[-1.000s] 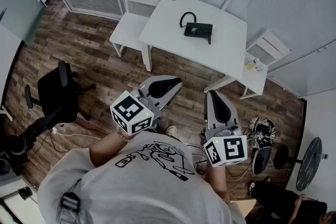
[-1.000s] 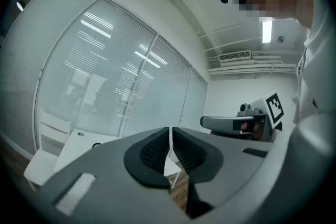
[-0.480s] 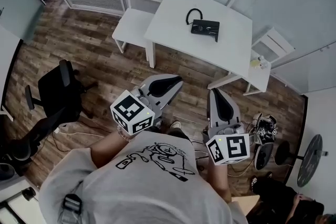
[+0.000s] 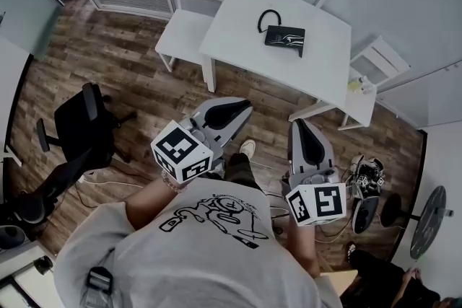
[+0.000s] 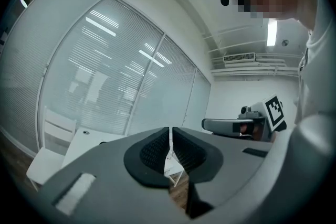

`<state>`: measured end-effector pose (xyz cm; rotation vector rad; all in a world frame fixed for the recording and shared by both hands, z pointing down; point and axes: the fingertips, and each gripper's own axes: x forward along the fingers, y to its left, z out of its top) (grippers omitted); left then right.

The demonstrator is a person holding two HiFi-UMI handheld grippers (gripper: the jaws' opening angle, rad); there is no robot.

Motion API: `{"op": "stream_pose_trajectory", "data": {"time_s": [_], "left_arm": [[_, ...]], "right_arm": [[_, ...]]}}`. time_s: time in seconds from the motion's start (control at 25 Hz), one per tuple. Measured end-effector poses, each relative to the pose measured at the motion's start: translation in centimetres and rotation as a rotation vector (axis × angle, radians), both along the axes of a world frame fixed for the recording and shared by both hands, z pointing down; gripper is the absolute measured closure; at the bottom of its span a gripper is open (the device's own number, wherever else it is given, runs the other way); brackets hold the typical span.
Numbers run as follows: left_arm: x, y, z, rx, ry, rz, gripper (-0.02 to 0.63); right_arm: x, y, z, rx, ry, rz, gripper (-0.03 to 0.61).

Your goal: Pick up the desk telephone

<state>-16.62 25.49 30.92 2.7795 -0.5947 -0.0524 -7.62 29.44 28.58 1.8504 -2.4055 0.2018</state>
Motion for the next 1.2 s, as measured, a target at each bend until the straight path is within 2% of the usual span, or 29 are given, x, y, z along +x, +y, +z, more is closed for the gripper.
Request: {"op": "stream_pose_trajectory", "data": {"time_s": [0.28, 0.8, 1.0, 1.2], "left_arm": [[4.7, -2.6, 0.4, -0.009, -0.014, 0.015, 0.595], [16.4, -8.7, 0.8, -0.024, -0.025, 0.008, 0.595], [18.9, -10.0, 1.0, -0.030, -0.032, 0.001, 0.595], [19.6, -11.8, 1.5, -0.037, -0.044, -0.015, 0.595]], "right_arm": [[4.4, -2.8, 0.4, -0.003, -0.014, 0.003, 0.563], [15.7, -9.1, 1.0, -0.018, -0.028, -0.029, 0.563], [18.1, -10.4, 1.4, -0.028, -0.036, -0.040, 0.561], [19.4, -12.1, 1.7, -0.037, -0.045, -0.044, 0.563]]}}
